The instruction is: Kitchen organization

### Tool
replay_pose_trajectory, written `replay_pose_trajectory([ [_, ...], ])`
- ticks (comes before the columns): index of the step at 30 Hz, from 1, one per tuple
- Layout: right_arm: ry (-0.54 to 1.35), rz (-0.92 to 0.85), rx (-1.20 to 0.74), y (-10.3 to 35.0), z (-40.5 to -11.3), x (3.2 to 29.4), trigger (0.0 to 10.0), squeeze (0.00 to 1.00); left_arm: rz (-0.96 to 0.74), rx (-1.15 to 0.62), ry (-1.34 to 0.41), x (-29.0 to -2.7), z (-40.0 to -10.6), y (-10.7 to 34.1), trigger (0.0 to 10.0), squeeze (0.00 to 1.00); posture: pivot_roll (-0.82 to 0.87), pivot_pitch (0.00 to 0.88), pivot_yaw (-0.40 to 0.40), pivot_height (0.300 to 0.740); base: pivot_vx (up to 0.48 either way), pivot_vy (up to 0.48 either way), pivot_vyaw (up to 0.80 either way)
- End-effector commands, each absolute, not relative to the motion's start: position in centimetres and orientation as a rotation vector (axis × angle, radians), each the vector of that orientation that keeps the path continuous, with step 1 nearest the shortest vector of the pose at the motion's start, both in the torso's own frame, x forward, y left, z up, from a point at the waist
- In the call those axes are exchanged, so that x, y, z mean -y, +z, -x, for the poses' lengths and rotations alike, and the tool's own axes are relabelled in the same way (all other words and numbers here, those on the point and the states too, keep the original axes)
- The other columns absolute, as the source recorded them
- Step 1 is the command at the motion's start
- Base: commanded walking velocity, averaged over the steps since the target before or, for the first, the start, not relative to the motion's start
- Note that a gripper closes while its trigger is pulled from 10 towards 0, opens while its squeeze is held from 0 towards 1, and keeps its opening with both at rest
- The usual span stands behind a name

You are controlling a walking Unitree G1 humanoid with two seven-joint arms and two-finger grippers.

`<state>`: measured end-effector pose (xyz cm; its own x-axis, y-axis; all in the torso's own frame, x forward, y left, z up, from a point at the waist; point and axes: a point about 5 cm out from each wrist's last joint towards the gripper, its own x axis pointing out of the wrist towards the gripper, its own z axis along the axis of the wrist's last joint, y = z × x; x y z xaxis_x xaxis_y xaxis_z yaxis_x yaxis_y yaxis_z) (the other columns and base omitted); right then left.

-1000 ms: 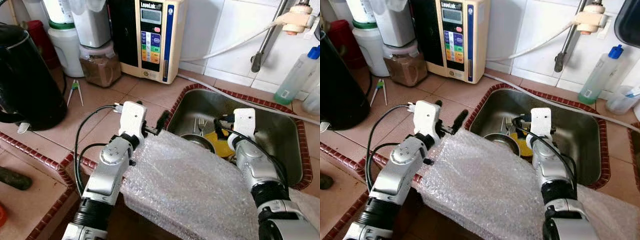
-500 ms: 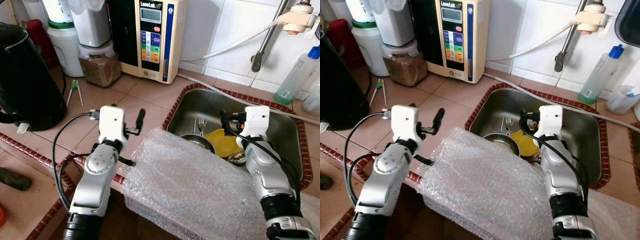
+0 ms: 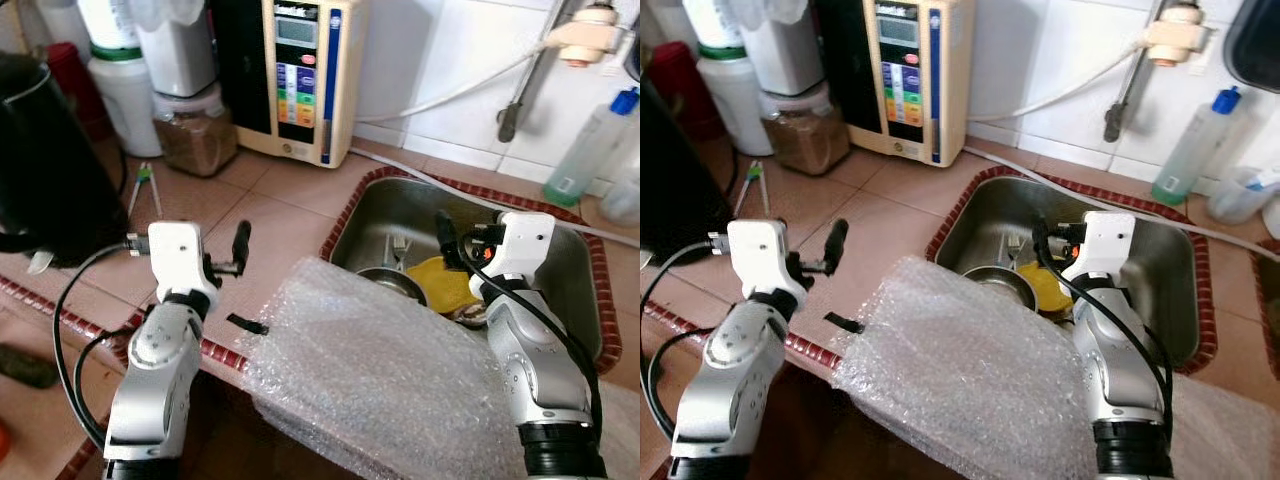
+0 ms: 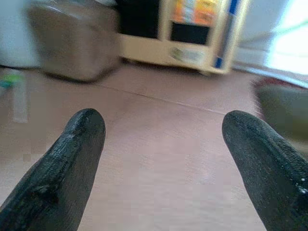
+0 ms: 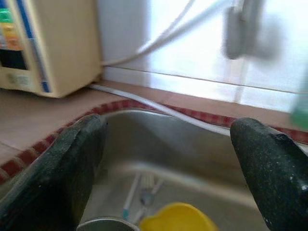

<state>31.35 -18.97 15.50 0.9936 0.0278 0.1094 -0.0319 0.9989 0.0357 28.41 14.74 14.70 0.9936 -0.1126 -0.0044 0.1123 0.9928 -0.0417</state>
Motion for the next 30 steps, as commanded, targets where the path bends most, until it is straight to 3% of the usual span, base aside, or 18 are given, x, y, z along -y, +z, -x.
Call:
replay_pose_trajectory([
  [1,0.022,-0.034,0.104,15.7,-31.1,19.2,10.0,0.0,0.021,0.002,-0.158,-14.0,-28.2,15.2,10.0,0.0,-0.03,0.025,-0.002,0.74,0.0,0.0,-0.77],
  [17,0.041,0.004,0.133,17.4,-31.0,18.7,10.0,0.0,0.013,0.091,-0.152,-14.0,-27.8,17.2,10.0,0.0,-0.04,0.024,-0.009,0.74,0.0,0.0,-0.77],
  [30,0.047,0.042,0.186,18.8,-31.2,18.5,10.0,0.0,-0.012,0.088,-0.182,-13.4,-27.9,17.2,10.0,0.0,-0.04,0.016,-0.019,0.74,0.0,0.0,0.0],
])
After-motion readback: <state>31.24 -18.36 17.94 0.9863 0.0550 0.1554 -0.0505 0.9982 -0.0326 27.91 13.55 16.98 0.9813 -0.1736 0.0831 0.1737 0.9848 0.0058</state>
